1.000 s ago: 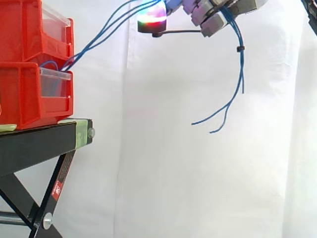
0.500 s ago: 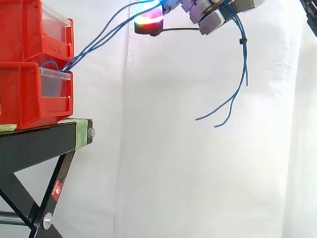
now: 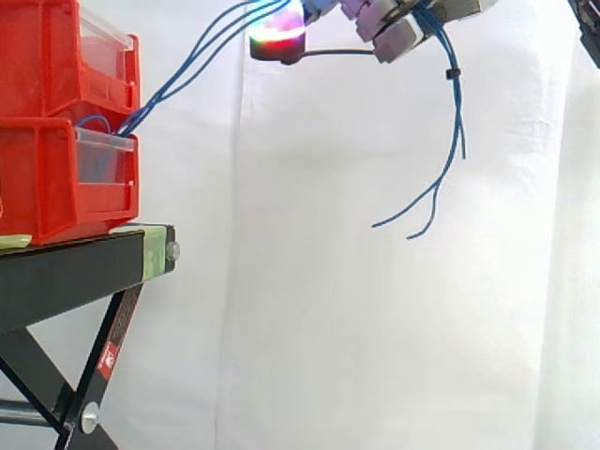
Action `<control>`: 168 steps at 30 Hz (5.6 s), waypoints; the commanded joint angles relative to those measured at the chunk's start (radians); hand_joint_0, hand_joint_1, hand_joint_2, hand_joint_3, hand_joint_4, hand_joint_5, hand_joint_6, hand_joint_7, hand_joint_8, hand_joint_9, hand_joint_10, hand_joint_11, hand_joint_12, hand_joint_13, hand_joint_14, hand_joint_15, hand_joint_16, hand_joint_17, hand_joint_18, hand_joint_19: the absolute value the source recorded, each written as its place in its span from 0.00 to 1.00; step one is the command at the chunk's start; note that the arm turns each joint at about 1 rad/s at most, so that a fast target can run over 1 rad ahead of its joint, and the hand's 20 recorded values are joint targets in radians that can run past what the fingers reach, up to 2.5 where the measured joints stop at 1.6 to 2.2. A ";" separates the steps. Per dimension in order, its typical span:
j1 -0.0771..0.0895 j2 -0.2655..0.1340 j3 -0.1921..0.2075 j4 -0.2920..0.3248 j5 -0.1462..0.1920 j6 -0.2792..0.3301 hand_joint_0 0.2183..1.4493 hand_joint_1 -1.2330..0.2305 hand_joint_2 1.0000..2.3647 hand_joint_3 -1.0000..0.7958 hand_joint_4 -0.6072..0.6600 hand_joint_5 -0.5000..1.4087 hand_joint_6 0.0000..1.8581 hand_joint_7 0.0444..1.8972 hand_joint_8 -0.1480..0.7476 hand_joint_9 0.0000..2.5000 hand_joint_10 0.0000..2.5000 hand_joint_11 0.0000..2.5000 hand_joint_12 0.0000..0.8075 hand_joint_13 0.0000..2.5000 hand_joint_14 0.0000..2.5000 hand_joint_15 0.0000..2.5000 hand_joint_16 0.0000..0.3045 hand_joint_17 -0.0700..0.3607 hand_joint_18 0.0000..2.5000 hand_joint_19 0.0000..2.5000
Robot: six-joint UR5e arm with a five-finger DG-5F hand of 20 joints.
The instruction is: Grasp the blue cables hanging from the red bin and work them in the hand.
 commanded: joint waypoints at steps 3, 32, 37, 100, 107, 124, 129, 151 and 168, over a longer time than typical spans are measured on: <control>0.003 0.001 0.000 -0.005 -0.001 0.022 0.48 0.35 0.01 0.20 0.69 0.42 0.00 0.66 0.74 0.31 1.00 1.00 0.65 0.33 1.00 0.76 0.20 0.47 0.48 0.55; 0.020 -0.001 -0.002 -0.006 -0.011 0.039 0.50 0.34 0.01 0.12 0.69 0.39 0.19 0.65 0.74 0.31 1.00 1.00 0.65 0.33 1.00 0.76 0.20 0.47 0.48 0.55; 0.020 -0.001 -0.046 0.004 -0.014 0.039 0.47 0.34 0.01 0.10 0.69 0.39 0.18 0.66 0.74 0.31 1.00 1.00 0.65 0.33 1.00 0.76 0.20 0.47 0.48 0.55; 0.047 -0.001 -0.083 0.074 -0.026 0.097 0.66 0.40 0.01 0.61 0.69 0.45 0.11 0.67 0.74 0.31 1.00 1.00 0.65 0.33 1.00 0.76 0.20 0.47 0.48 0.55; 0.057 -0.002 -0.084 0.066 -0.026 0.105 0.61 0.40 0.01 0.48 0.69 0.44 0.10 0.67 0.74 0.31 1.00 1.00 0.65 0.33 1.00 0.76 0.20 0.47 0.48 0.55; 0.076 -0.001 -0.083 0.063 -0.012 0.119 0.69 0.41 0.01 0.71 0.70 0.44 0.10 0.66 0.74 0.31 1.00 1.00 0.65 0.33 1.00 0.76 0.20 0.47 0.48 0.55; 0.086 -0.001 -0.084 0.057 -0.008 0.142 0.62 0.44 0.36 0.74 0.69 0.45 0.10 0.66 0.74 0.31 1.00 1.00 0.65 0.33 1.00 0.76 0.20 0.47 0.48 0.55; 0.096 -0.001 -0.084 0.044 -0.012 0.311 0.57 0.42 0.67 0.79 0.62 0.42 0.13 0.65 0.74 0.31 1.00 1.00 0.65 0.33 1.00 0.76 0.20 0.47 0.48 0.55; 0.106 -0.001 -0.083 0.041 -0.090 0.522 0.55 0.40 0.65 0.78 0.62 0.40 0.09 0.65 0.74 0.31 1.00 1.00 0.65 0.33 1.00 0.76 0.20 0.47 0.48 0.55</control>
